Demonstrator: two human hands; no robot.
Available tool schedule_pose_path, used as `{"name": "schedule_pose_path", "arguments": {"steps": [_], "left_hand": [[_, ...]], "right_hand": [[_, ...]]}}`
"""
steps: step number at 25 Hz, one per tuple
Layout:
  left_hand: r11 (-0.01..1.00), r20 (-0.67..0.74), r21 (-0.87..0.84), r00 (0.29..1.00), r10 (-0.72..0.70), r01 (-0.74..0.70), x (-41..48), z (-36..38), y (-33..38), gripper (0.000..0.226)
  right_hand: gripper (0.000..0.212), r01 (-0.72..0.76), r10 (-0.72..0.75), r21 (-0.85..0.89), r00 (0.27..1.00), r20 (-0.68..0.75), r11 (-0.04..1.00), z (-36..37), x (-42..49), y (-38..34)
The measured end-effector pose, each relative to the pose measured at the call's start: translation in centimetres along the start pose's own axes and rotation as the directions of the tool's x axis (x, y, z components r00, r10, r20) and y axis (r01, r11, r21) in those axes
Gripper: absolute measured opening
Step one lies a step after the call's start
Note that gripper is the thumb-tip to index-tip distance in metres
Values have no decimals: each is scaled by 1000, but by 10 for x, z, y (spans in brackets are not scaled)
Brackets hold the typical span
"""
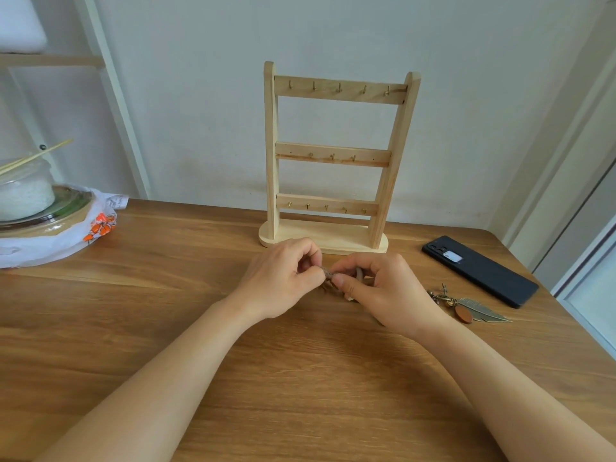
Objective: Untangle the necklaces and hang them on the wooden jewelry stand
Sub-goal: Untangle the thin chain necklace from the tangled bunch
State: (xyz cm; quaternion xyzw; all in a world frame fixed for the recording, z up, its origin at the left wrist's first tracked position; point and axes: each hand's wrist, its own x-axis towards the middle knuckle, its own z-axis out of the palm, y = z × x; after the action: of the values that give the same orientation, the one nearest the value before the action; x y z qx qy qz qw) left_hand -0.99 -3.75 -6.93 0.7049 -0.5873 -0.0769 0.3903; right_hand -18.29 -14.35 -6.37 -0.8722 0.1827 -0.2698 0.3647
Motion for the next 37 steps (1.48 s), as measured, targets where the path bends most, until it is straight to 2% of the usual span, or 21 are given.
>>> {"name": "schedule_pose_path", "arguments": {"steps": [2, 5, 7, 9, 10, 14, 18, 23, 25, 28, 30, 33, 37], "left_hand": [[955, 98, -276, 992, -84, 108, 0, 0, 3, 13], [681, 250, -672, 955, -161, 291, -1, 3, 10, 16], [517, 286, -790, 944, -163, 329, -1, 6, 16, 11], [455, 289, -825, 942, -171, 335, 0, 9, 21, 6], [475, 276, -815, 943, -185, 332, 0, 9, 22, 5], [716, 132, -647, 964, -233, 261, -2, 4, 20, 9], [837, 26, -514, 979, -205, 188, -1, 4, 22, 4], [863, 33, -465, 978, -205, 197, -2, 1, 23, 12], [814, 42, -538, 972, -231, 217, -1, 2, 24, 18], [690, 48, -684, 958, -282, 237, 1, 5, 26, 26], [651, 78, -712, 951, -300, 264, 0, 8, 25, 26], [743, 99, -613, 959, -266, 269, 0, 8, 20, 21], [835, 53, -510, 977, -207, 205, -1, 4, 18, 7]], "right_hand": [[15, 9, -11, -19, 998, -58, 1000, 0, -1, -1], [12, 70, -59, 76, 988, -145, 995, 2, -1, -4], [5, 71, -43, 153, 982, -184, 986, 3, 0, -3], [5, 55, -25, 158, 982, -188, 986, 1, 1, 1], [5, 51, -23, 147, 983, -183, 988, 0, 2, 3], [4, 46, -32, 77, 984, -175, 996, -2, 3, 6], [6, 37, -29, 47, 987, -158, 998, -2, 3, 6], [10, 98, -107, -70, 983, -151, 993, 0, -1, 5], [13, 105, -115, -78, 982, -150, 991, 2, -1, 7], [11, 86, -93, -72, 991, -101, 994, 4, 0, 8], [10, 74, -81, -88, 994, -72, 993, 4, 1, 8], [10, 54, -62, -84, 993, -99, 995, 1, 1, 9], [9, 60, -73, -119, 992, -106, 991, 0, 2, 10]]}}
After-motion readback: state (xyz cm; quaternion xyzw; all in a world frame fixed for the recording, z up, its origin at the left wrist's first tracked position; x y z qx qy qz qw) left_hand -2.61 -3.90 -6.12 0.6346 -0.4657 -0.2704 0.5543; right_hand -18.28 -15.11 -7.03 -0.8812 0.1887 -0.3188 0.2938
